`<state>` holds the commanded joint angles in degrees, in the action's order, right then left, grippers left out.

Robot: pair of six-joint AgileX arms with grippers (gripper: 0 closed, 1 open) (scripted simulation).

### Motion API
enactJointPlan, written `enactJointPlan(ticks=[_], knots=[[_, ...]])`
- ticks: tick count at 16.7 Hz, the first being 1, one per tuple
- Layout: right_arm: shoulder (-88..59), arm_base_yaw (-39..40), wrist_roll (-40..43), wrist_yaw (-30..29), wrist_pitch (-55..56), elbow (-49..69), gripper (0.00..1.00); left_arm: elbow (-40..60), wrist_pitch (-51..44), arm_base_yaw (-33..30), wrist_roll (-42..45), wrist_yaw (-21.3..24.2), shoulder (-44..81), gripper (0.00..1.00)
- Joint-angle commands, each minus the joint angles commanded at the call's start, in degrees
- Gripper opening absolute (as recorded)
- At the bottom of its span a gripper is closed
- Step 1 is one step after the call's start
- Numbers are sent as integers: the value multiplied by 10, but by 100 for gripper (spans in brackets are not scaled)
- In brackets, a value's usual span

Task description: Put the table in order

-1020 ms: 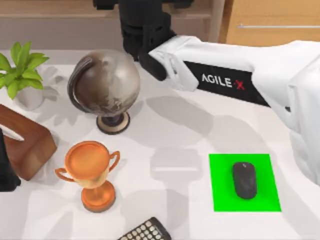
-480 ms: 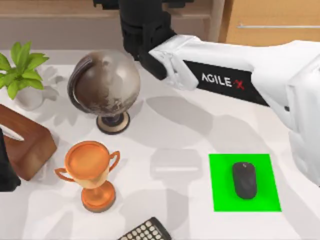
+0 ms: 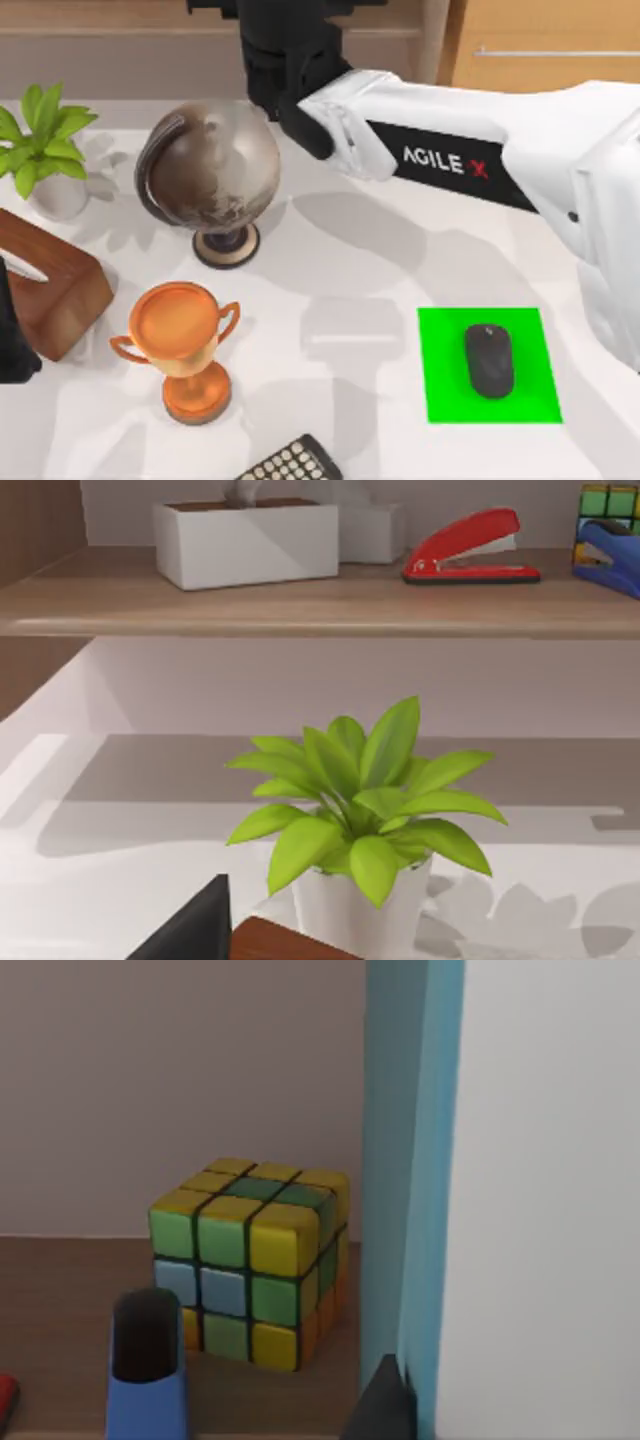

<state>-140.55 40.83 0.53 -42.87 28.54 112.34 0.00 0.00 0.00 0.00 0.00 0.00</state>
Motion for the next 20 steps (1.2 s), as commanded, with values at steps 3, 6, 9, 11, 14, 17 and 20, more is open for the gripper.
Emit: enactJointPlan(ticks=[3,6,9,11,14,17,20], knots=[[0,0,0,0,0,0,0,0,0,0,0,0,0,100],[0,0,0,0,0,0,0,0,0,0,0,0,0,100],[1,2,-1,0,0,0,0,0,0,0,0,0,0,100],[7,5,-1,-2,2,-10,0,0,0,0,0,0,0,100],[38,14,-1,-13,11,-47,0,0,0,0,0,0,0,100],[70,28,-1,-25,23,-92,0,0,0,0,0,0,0,100],[81,33,-2,-29,26,-108,0,0,0,0,0,0,0,100]])
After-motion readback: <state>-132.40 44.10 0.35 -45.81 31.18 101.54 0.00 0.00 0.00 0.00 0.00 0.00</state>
